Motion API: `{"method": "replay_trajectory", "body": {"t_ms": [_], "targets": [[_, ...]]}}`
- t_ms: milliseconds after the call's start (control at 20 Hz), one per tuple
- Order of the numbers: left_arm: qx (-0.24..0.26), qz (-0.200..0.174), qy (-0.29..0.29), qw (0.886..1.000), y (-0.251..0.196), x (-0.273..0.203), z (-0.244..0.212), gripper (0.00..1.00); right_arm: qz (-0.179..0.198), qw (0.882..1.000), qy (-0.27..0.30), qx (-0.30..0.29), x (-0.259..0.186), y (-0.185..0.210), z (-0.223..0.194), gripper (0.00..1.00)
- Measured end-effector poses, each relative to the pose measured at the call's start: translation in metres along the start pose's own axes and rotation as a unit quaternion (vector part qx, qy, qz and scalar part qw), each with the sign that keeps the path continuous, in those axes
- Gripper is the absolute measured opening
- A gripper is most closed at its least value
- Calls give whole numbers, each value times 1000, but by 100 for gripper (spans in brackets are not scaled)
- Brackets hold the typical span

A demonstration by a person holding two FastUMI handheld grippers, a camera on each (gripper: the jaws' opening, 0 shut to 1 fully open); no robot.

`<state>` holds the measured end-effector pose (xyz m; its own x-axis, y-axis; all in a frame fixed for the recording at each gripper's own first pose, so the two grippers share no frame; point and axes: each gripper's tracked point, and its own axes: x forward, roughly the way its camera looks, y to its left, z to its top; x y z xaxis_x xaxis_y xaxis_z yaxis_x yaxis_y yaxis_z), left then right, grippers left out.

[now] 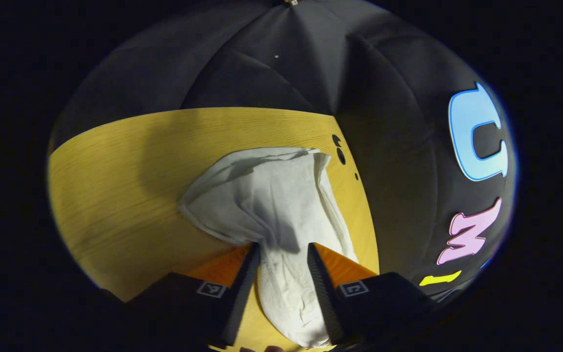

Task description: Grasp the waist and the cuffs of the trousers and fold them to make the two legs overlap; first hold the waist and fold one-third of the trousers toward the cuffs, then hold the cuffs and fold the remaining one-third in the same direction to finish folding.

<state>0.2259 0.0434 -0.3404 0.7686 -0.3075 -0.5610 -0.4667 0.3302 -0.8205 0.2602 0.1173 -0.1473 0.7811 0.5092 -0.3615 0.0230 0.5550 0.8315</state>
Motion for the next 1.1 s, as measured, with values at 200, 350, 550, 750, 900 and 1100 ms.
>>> {"method": "replay_trajectory", "body": {"t_ms": [200,350,550,750,900,1100], "targets": [[-16,20,-1,1000,7,10,2,41,-115,993,-21,-19,2,-86,24,44],[-40,-5,7,999,-4,16,3,9,-147,989,-3,-26,4,-113,13,44],[-96,-31,4,995,-2,10,4,10,-155,987,21,-35,9,-123,0,44],[-107,-58,-19,992,-15,1,12,60,-154,987,27,-39,10,-129,-1,29],[-120,-17,-23,992,-17,6,17,75,-150,987,29,-44,10,-128,-2,38],[-34,110,-21,993,-17,14,15,75,-147,987,33,-49,10,-127,-4,38]]}}
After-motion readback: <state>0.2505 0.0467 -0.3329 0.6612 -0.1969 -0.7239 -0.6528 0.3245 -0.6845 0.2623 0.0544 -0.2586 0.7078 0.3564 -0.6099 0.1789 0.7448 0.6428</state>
